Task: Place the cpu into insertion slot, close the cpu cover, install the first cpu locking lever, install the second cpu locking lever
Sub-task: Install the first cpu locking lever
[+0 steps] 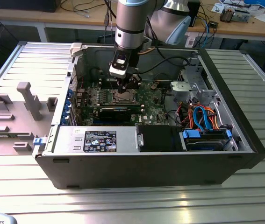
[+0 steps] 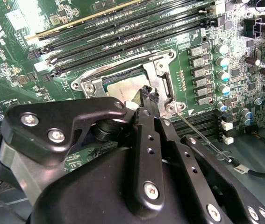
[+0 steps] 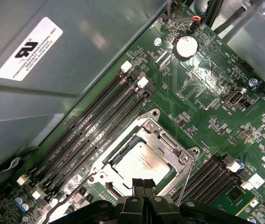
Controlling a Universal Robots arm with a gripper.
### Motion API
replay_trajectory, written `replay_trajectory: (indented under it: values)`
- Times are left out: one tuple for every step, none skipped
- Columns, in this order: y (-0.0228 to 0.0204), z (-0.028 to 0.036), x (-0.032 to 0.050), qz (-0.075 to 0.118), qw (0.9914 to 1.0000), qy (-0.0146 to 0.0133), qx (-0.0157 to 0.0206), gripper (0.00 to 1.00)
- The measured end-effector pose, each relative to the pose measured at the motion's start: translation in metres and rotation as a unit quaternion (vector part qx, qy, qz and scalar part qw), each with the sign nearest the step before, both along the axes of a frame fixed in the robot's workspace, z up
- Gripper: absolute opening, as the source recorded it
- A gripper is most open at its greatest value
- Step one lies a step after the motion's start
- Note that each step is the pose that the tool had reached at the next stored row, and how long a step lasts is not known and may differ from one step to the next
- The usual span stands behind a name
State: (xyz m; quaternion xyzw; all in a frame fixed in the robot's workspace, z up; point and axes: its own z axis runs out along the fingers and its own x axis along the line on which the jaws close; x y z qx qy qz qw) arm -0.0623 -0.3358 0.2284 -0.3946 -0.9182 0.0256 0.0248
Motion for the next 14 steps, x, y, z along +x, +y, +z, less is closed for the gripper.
replay_trajectory:
  values:
    - [0.0, 0.0, 0.0, 0.001, 1.0, 0.0, 0.0, 0.11]
    - [0.0, 0.0, 0.0, 0.002, 1.0, 0.0, 0.0, 0.11]
    - [0.0, 0.0, 0.0, 0.002, 1.0, 0.0, 0.0, 0.11]
    - [0.0, 0.0, 0.0, 0.003, 1.0, 0.0, 0.0, 0.11]
    - [0.0, 0.0, 0.0, 0.003, 0.99999, 0.0, 0.0, 0.11]
    - [0.0, 0.0, 0.0, 0.004, 0.99999, 0.0, 0.0, 0.11]
    - [0.0, 0.0, 0.0, 0.004, 0.99999, 0.0, 0.0, 0.11]
    - [0.0, 0.0, 0.0, 0.004, 0.99999, 0.0, 0.0, 0.11]
    - [0.0, 0.0, 0.0, 0.005, 0.99999, 0.0, 0.0, 0.11]
    - [0.0, 0.0, 0.0, 0.005, 0.99999, 0.0, 0.0, 0.11]
    - [0.0, 0.0, 0.0, 0.005, 0.99999, 0.0, 0.0, 0.11]
    - [0.0, 0.0, 0.0, 0.006, 0.99998, 0.0, 0.0, 0.11]
    - [0.0, 0.0, 0.0, 0.006, 0.99998, 0.0, 0.0, 0.11]
    - [0.0, 0.0, 0.0, 0.007, 0.99998, 0.0, 0.0, 0.11]
